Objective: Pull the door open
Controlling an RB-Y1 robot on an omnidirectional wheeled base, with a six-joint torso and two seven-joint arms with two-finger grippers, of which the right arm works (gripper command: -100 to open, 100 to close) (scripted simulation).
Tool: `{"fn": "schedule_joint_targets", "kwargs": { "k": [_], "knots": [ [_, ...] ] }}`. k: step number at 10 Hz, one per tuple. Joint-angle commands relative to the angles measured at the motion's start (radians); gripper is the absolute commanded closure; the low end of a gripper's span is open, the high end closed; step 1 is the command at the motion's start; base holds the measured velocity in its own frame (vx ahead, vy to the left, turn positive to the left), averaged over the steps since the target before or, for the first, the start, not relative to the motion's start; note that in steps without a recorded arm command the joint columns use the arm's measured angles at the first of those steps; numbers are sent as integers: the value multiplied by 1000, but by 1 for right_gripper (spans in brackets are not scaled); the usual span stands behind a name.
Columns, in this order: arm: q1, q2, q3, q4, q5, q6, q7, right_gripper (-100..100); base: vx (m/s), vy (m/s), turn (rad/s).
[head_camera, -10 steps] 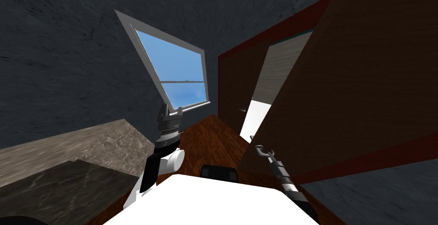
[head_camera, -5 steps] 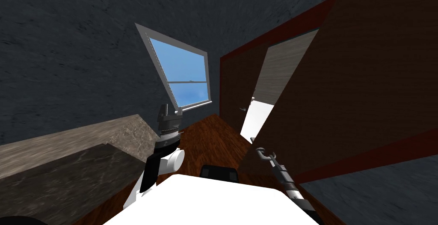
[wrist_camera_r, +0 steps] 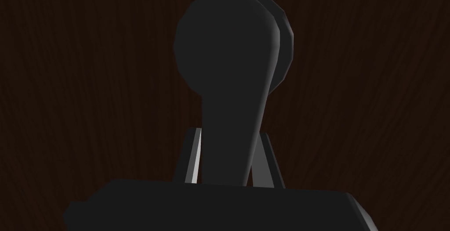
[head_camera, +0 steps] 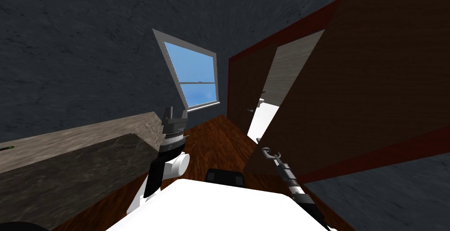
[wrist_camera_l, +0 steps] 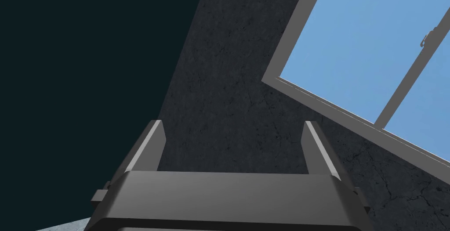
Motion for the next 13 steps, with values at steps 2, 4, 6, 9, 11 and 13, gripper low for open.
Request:
{"fn": "schedule_joint_targets", "kwargs": {
  "k": [2,4,6,9,11,13],
  "knots": [
    [-23,15,20,20,11,1,0,100,-191,-41,39],
    [-65,22,37,36,20,16,0,100,-193,-73,101],
    [-65,22,37,36,20,16,0,100,-110,-31,24],
    [-98,27,51,48,27,28,0,100,-148,-46,69],
    [-115,29,58,54,31,34,-1,100,-127,-61,39],
    [-137,32,67,62,35,41,-1,100,-76,-46,27]
  ]
}}
